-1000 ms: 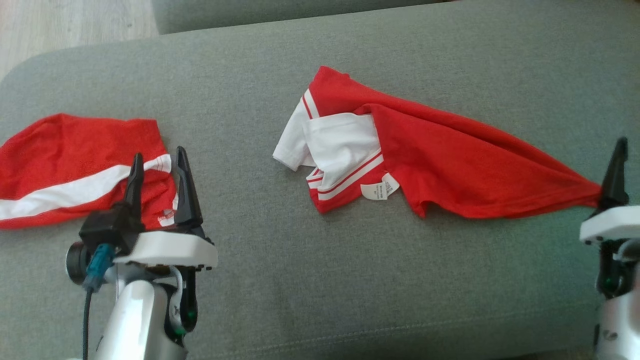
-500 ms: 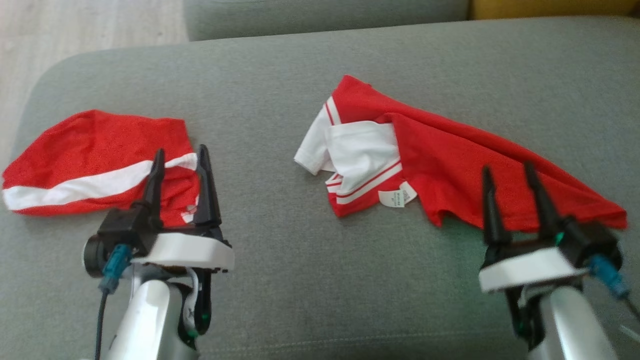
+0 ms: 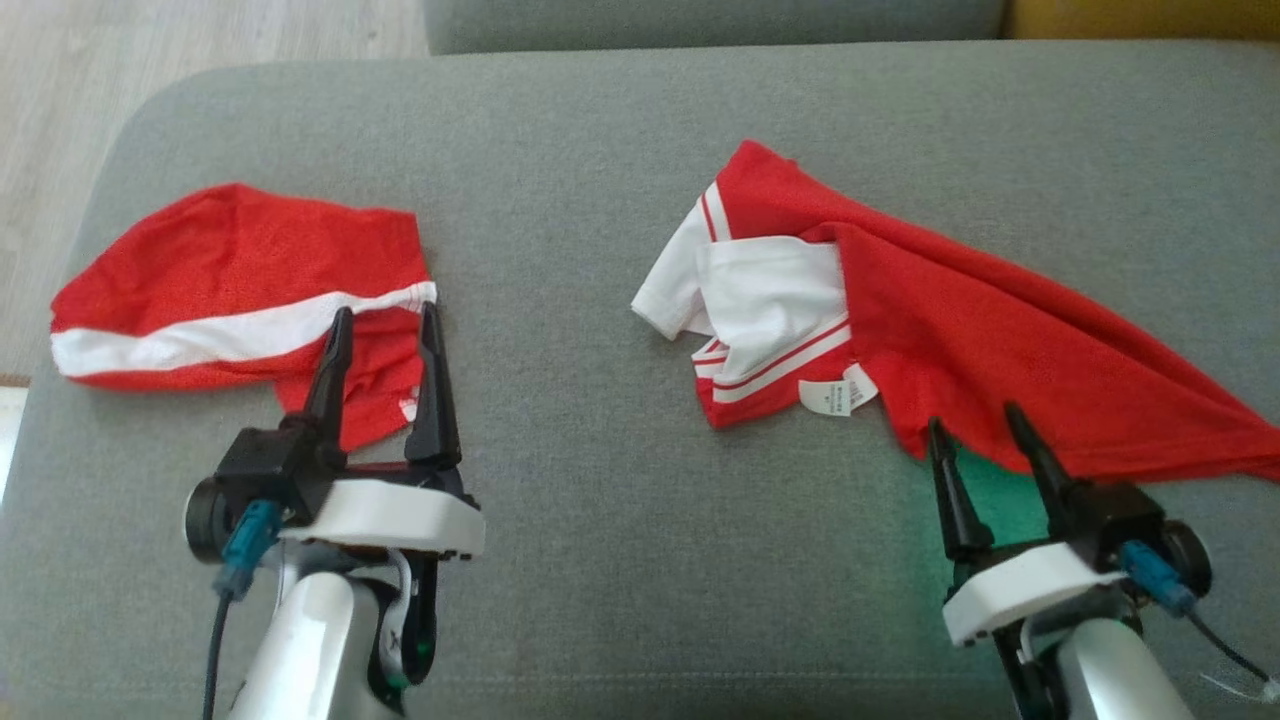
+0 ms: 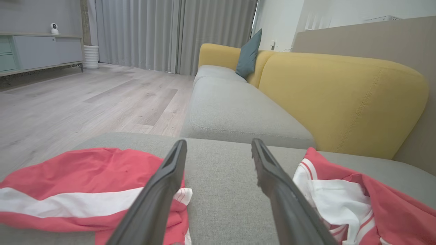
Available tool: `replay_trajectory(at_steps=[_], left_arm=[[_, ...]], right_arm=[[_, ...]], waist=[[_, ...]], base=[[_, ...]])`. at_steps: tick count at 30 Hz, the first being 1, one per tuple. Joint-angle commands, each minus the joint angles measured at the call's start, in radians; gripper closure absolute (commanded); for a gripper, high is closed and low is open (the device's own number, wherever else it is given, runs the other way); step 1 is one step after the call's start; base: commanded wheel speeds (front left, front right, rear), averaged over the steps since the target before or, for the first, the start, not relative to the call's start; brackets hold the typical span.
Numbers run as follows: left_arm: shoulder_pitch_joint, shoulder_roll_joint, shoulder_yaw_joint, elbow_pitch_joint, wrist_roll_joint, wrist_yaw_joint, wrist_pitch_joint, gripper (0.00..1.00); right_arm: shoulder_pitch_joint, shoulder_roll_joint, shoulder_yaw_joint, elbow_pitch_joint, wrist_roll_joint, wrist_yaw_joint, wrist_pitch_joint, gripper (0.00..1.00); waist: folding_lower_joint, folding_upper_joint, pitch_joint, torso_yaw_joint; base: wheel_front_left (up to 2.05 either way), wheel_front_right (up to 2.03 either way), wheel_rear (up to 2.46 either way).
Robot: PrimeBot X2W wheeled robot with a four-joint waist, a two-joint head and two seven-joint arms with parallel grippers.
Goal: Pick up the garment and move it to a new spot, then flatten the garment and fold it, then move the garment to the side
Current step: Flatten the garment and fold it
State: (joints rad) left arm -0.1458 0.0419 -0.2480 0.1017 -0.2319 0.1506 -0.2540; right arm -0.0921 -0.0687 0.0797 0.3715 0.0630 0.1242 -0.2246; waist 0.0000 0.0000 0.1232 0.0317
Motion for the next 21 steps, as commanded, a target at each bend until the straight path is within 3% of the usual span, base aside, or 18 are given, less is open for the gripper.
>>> replay_trajectory(at_steps=[1, 12, 13, 14, 21], left_arm=[[-0.037, 0.008, 0.026, -0.030, -0.005, 0.005, -0.008, 0.00], [-0.056, 0.008, 0.026, -0.026, 0.006, 0.000, -0.008, 0.00], [-0.057, 0.008, 0.026, -0.025, 0.007, -0.001, -0.008, 0.00], [-0.058, 0.008, 0.026, -0.023, 0.008, -0.001, -0.008, 0.00], [-0.052, 0.008, 0.041, -0.018, 0.007, 0.005, -0.008, 0.00]], right_arm=[[-0.042, -0.008, 0.020, -0.010, -0.011, 0.007, 0.003, 0.00], [-0.147, -0.007, 0.047, 0.205, -0.025, 0.007, 0.000, 0.00], [-0.156, -0.008, 0.054, 0.225, -0.026, 0.007, 0.001, 0.56], [-0.165, -0.010, 0.059, 0.240, -0.027, 0.007, -0.001, 1.00], [-0.206, -0.016, 0.099, 0.195, 0.010, 0.007, -0.030, 1.00]], waist=[[0.0000, 0.0000, 0.010, 0.008], [0.0000, 0.0000, 0.067, 0.039], [0.0000, 0.0000, 0.068, 0.041], [0.0000, 0.0000, 0.069, 0.042], [0.0000, 0.0000, 0.051, 0.015]], base=[[0.00, 0.00, 0.00], [0.00, 0.00, 0.00], [0.00, 0.00, 0.00], [0.00, 0.00, 0.00], [0.00, 0.00, 0.00]])
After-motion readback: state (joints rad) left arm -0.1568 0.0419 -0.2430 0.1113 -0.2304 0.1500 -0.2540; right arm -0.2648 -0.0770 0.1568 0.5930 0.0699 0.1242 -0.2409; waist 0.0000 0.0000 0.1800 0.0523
